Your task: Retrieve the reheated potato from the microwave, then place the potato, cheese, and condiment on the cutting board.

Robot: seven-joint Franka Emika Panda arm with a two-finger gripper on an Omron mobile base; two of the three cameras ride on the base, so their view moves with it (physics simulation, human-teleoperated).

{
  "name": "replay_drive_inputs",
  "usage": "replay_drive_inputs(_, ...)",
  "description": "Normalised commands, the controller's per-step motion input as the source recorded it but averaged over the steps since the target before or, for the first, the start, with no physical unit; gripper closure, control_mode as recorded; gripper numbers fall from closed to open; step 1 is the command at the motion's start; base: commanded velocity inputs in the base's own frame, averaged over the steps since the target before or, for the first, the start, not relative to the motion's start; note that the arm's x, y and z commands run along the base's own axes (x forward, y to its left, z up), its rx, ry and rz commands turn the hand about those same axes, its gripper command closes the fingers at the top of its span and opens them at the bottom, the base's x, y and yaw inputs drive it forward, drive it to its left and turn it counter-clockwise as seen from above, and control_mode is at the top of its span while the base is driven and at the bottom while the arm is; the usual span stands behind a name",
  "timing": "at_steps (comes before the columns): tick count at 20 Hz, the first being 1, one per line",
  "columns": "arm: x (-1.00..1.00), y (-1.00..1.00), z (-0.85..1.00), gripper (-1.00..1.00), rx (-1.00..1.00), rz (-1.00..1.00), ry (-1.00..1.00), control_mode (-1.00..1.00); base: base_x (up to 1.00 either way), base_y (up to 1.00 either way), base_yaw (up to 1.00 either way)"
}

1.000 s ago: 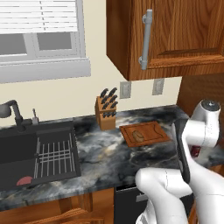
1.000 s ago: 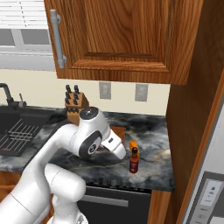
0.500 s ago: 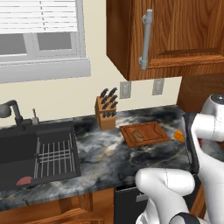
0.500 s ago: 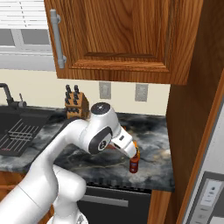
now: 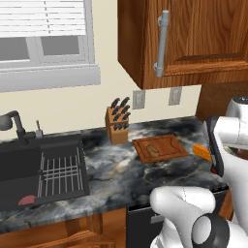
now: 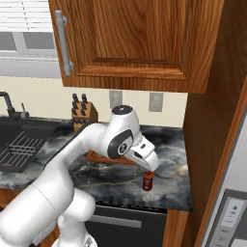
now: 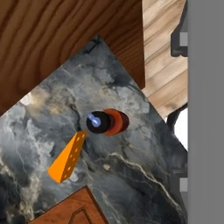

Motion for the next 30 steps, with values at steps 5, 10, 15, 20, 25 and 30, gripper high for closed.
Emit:
replay_drive_inputs(5,0.03,-0.21,-0.05,-1.00,0.05,0.00,0.04,-1.00,0.00,0.00,0.00)
replay_drive_inputs(10,0.00,-0.07,-0.21,-1.00,0.14,0.00,0.00,-1.00,0.00,0.00,0.00)
replay_drive_inputs(15,0.10,-0.01,-0.14,-1.00,0.12,0.00,-0.08,-1.00,0.00,0.00,0.00)
replay_drive_inputs(20,0.17,0.00,-0.04,-1.00,0.00,0.00,-0.06,-1.00,0.00,0.00,0.00)
replay_drive_inputs(25,0.22,0.00,0.00,-1.00,-0.01,0.00,0.00,-1.00,0.00,0.00,0.00)
replay_drive_inputs(30,0.26,0.01,-0.08,-1.00,-0.03,0.00,0.03,-1.00,0.00,0.00,0.00)
